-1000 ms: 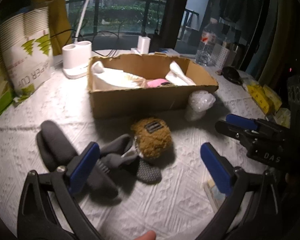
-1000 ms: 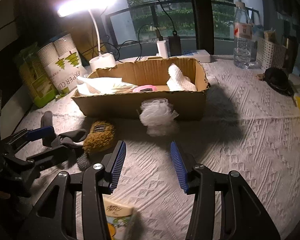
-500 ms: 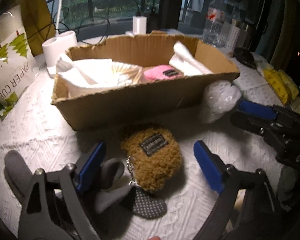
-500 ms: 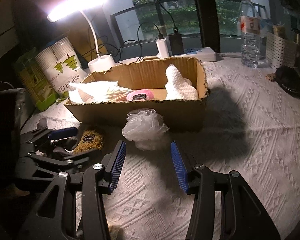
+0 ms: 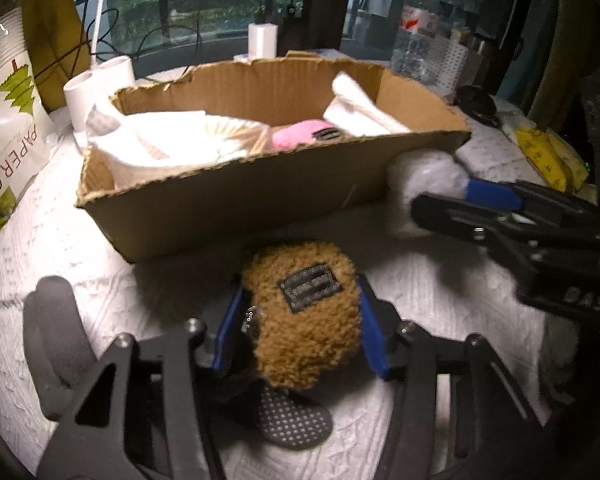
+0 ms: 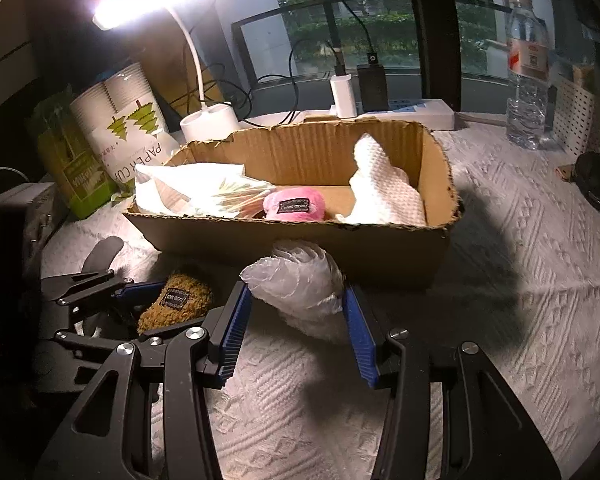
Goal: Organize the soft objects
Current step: 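Grasp the brown fuzzy plush pouch with the left tool while the right tool grasps the white mesh bath puff, then carry the brown plush and mesh puff over the cardboard box with both tools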
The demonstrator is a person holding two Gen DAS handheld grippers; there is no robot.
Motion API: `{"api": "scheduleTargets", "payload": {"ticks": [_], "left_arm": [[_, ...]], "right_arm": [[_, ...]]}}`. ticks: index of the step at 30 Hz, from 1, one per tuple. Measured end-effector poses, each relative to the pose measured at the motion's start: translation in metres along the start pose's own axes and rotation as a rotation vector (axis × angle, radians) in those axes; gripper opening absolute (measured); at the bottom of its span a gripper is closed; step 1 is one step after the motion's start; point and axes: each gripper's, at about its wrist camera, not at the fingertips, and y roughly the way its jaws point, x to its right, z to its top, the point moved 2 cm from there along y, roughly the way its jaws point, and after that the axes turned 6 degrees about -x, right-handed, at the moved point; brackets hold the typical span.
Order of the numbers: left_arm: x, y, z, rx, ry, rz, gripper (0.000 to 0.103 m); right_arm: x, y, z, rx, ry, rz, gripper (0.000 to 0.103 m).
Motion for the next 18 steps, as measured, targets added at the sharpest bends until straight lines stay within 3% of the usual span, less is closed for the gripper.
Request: {"api": "scheduleTargets", "payload": {"ticks": [6, 18], "left_arm": [[0.002, -0.016, -0.002, 0.041, 0.009, -0.032, 0.052], [0.005, -0.060, -0.001, 0.163, 0.013, -0.107, 0.052]], "right_arm": [[-0.003, -0.002, 0.000, 0.005, 0.000, -0.023, 0.040], [-0.017, -0.038, -0.004, 0.062, -0.008, -0.057, 0.039]]}}
